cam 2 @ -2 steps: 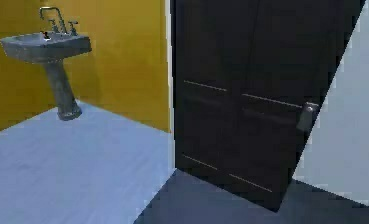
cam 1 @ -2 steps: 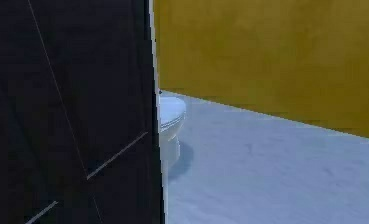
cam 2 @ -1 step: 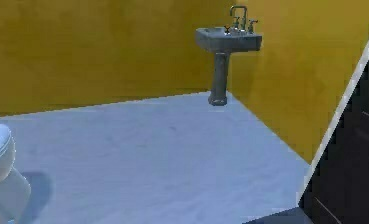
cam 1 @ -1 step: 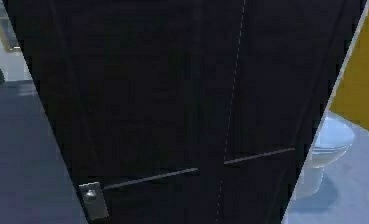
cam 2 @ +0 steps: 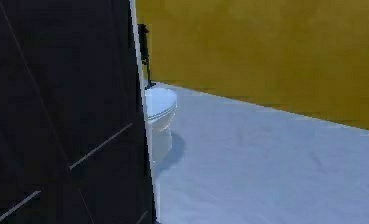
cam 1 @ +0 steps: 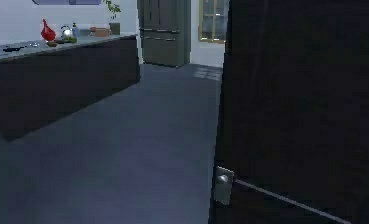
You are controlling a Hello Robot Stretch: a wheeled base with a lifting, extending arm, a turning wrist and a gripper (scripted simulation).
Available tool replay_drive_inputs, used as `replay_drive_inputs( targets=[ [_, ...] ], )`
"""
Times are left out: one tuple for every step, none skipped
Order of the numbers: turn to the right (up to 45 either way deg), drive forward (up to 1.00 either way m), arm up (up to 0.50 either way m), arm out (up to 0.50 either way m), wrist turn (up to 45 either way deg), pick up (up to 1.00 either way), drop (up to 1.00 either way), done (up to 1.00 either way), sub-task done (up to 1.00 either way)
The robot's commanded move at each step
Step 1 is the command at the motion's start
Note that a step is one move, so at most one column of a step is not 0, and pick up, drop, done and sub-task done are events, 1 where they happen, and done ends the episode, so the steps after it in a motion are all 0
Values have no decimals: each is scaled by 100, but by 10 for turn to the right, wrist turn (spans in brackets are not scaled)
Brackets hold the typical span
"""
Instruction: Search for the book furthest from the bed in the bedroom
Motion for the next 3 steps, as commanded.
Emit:
replay_drive_inputs(
  targets=[
    [-450,0,0,0,0,0,0,0,0],
    [-270,0,0,0,0,0,0,0,0],
    [0,100,0,0,0,0,0,0,0]
  ],
)
